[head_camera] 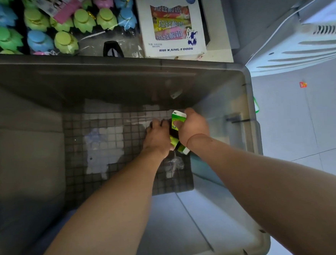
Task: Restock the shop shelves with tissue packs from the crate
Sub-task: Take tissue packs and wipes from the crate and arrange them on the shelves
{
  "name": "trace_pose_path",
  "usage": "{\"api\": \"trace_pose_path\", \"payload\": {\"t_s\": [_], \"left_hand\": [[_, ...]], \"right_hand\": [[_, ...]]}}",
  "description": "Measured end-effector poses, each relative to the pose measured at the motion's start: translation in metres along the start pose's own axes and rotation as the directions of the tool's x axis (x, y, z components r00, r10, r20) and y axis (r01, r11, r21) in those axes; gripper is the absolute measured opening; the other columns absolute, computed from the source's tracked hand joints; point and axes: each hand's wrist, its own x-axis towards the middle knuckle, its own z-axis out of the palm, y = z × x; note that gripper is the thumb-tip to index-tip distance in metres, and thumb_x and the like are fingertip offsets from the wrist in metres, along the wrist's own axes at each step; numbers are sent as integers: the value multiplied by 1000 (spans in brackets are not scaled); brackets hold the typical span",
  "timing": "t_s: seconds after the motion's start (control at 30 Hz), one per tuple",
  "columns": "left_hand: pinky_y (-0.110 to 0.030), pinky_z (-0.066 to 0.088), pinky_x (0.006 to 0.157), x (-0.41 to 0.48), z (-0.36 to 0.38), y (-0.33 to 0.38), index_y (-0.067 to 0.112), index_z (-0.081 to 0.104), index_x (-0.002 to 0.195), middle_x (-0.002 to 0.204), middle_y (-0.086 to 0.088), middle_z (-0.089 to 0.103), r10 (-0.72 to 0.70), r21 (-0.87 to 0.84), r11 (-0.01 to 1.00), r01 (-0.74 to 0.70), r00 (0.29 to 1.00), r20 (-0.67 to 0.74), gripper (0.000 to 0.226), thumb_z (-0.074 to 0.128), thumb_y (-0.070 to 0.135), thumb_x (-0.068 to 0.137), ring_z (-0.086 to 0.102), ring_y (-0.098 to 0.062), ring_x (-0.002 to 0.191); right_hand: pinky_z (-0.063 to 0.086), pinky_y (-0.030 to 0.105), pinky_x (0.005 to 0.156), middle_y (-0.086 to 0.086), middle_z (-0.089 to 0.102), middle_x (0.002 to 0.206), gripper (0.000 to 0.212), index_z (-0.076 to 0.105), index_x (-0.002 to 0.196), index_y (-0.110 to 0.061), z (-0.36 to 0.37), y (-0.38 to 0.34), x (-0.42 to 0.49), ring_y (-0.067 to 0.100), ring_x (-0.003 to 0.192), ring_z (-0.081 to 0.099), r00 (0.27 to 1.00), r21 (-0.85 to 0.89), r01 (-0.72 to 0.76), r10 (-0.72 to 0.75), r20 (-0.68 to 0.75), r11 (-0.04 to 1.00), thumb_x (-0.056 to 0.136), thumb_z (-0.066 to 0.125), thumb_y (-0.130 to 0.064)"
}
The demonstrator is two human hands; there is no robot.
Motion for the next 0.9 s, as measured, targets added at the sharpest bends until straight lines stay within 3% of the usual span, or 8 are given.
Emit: {"api": "trace_pose_path", "payload": {"t_s": [0.1,0.23,0.33,0.4,0.47,0.57,0.73,0.9], "left_hand": [[-34,51,90,-1,-9,-14,23,53,133,127,-4,65,-158,-207,967,151,987,-16,55,81,27,86,62,-29,114],[-24,39,73,-8,-30,-38,21,63,106,104,-1,66,-207,-484,860,164,978,-38,24,79,23,88,59,-20,93],[-32,51,70,-25,-47,-49,24,52,87,85,0,62,-241,-680,714,166,970,-16,28,79,16,86,62,-25,82],[-22,52,65,-45,-67,-44,24,54,93,85,1,64,-191,-753,648,114,982,-15,30,74,2,90,61,-17,78],[-21,52,70,-63,-89,-37,18,59,105,89,0,68,-131,-772,634,31,989,-68,31,70,-7,89,61,-14,81],[-28,52,74,-100,-130,-20,22,64,96,90,-3,69,-83,-757,651,-47,988,-132,29,76,-3,86,61,-14,79],[-51,56,92,-177,-195,18,29,70,95,100,-9,74,7,-674,721,-161,974,-225,22,81,15,83,68,-25,90],[-50,54,100,-258,-263,65,33,71,103,108,5,75,84,-564,781,-268,940,-330,25,83,28,82,70,-18,103]], "right_hand": [[56,42,82,4,65,100,26,59,115,-29,1,1,-1,29,90,64,999,154,-8,0,50,988,92,70,-27],[62,53,76,-1,64,86,32,53,99,-42,3,0,2,32,83,70,995,350,-40,6,97,936,88,72,-20],[60,40,72,-2,63,78,26,55,93,-35,-14,-11,-9,22,69,62,992,367,34,-76,100,930,88,75,-19],[55,31,73,0,67,86,24,59,92,-29,-31,-18,-15,18,72,60,981,319,90,-139,135,944,83,80,-20],[57,35,80,5,72,94,25,62,86,-25,-54,-26,-23,20,77,63,964,308,129,-192,183,943,79,84,-16],[63,45,81,11,73,101,27,61,83,-25,-97,-39,-48,27,86,70,930,390,158,-269,250,907,82,82,-7],[63,37,76,11,71,118,29,66,107,-27,-170,-45,-112,27,100,73,873,557,200,-405,272,806,90,75,-6],[64,37,78,6,64,118,35,66,125,-24,-249,-49,-186,27,104,71,787,664,341,-588,185,665,95,68,-5]]}}
